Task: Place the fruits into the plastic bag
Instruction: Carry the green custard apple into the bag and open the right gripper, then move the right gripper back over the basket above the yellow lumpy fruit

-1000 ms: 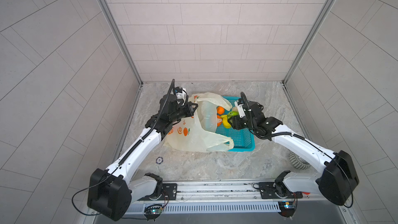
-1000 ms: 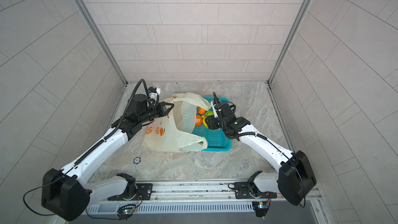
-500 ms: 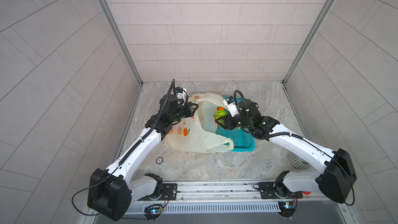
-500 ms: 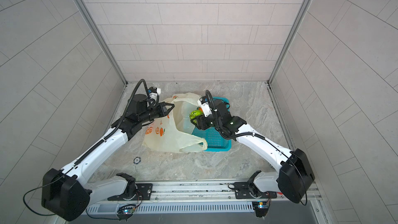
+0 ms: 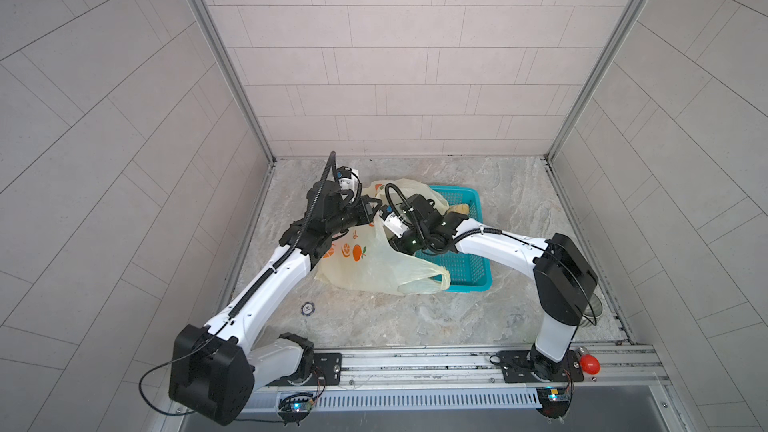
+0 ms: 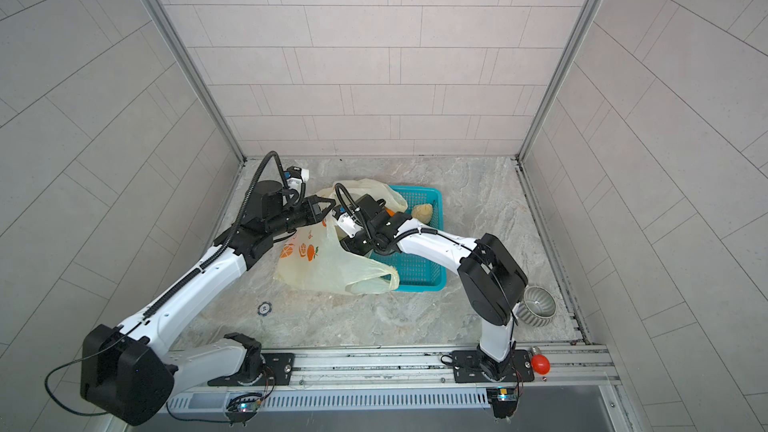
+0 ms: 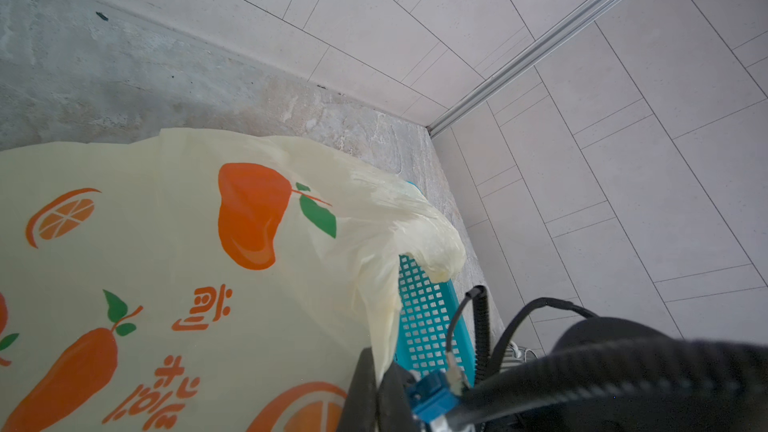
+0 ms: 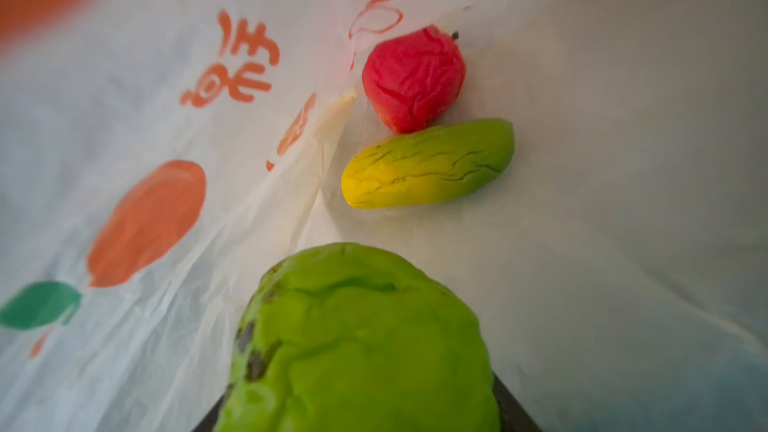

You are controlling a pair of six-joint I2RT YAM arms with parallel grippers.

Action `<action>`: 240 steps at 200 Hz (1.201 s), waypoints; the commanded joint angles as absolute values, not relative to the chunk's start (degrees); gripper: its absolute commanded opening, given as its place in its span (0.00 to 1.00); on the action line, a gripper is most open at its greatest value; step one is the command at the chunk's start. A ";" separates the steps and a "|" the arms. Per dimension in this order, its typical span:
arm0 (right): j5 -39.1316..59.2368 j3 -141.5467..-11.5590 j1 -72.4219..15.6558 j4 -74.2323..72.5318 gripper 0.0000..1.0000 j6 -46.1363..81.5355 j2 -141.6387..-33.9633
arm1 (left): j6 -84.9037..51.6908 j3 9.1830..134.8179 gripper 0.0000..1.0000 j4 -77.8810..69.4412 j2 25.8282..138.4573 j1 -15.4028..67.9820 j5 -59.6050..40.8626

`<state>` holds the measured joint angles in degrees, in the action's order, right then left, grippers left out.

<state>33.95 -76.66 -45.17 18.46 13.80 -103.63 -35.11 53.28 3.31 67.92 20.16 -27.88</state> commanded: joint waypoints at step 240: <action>18.06 -58.40 -30.80 17.42 0.82 20.36 -73.66 | -33.75 53.48 0.00 3.09 65.78 20.57 -26.28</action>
